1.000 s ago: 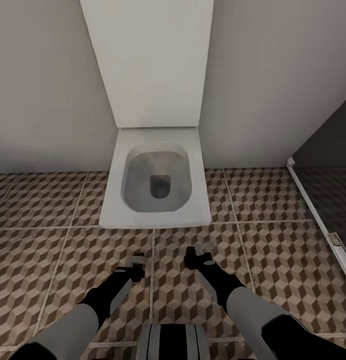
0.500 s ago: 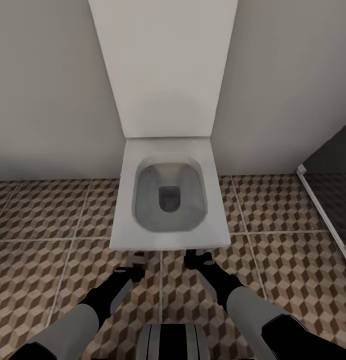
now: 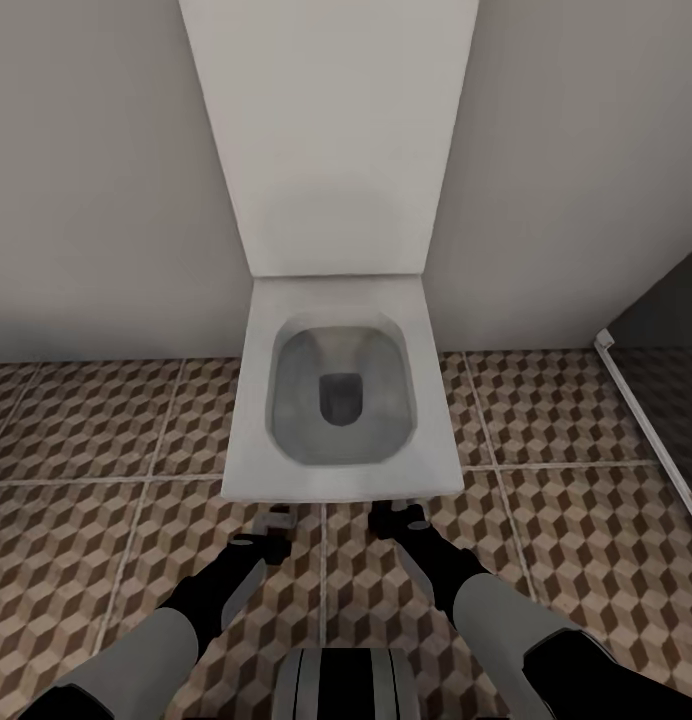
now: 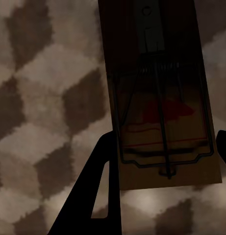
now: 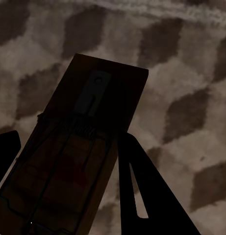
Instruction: Take the four mousetraps from the cabinet in the bathroom and place them on the bathroom floor. Make sure all four end up on the same floor surface, and ensure that at least two of them are either under or directly next to the same bathroom sink.
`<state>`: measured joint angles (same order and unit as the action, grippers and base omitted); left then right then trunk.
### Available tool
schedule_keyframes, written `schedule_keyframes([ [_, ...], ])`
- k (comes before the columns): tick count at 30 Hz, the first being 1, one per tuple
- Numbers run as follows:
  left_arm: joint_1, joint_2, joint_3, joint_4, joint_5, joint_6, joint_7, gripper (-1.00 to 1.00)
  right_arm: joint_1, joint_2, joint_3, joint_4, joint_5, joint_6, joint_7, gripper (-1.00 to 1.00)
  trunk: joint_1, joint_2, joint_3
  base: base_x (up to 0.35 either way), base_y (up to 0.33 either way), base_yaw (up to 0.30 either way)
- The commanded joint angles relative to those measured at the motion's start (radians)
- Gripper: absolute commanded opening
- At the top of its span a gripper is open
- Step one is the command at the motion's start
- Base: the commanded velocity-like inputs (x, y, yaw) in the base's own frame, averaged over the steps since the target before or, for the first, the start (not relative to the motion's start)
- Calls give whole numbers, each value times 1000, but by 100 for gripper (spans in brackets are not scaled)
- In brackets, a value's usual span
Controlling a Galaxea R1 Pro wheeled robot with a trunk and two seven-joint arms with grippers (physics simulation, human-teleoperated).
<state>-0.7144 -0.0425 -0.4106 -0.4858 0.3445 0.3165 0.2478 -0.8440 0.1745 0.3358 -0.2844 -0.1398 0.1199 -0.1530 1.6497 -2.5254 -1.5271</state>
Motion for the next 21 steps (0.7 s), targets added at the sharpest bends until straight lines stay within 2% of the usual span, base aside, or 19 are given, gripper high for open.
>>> schedule_keyframes([
  [1,0,1,-8,-2,10,4,10,-100,0,0,8,-1,-10,4,-8,-100,0,0,-1,0,0,0],
  [11,0,1,-8,-2,10,4,10,-100,0,0,8,-1,-10,4,-8,-100,0,0,-1,0,0,0],
  [21,0,0,-8,-2,10,4,10,-100,0,0,8,-1,-10,4,-8,-100,4,-3,-39,0,0,0],
])
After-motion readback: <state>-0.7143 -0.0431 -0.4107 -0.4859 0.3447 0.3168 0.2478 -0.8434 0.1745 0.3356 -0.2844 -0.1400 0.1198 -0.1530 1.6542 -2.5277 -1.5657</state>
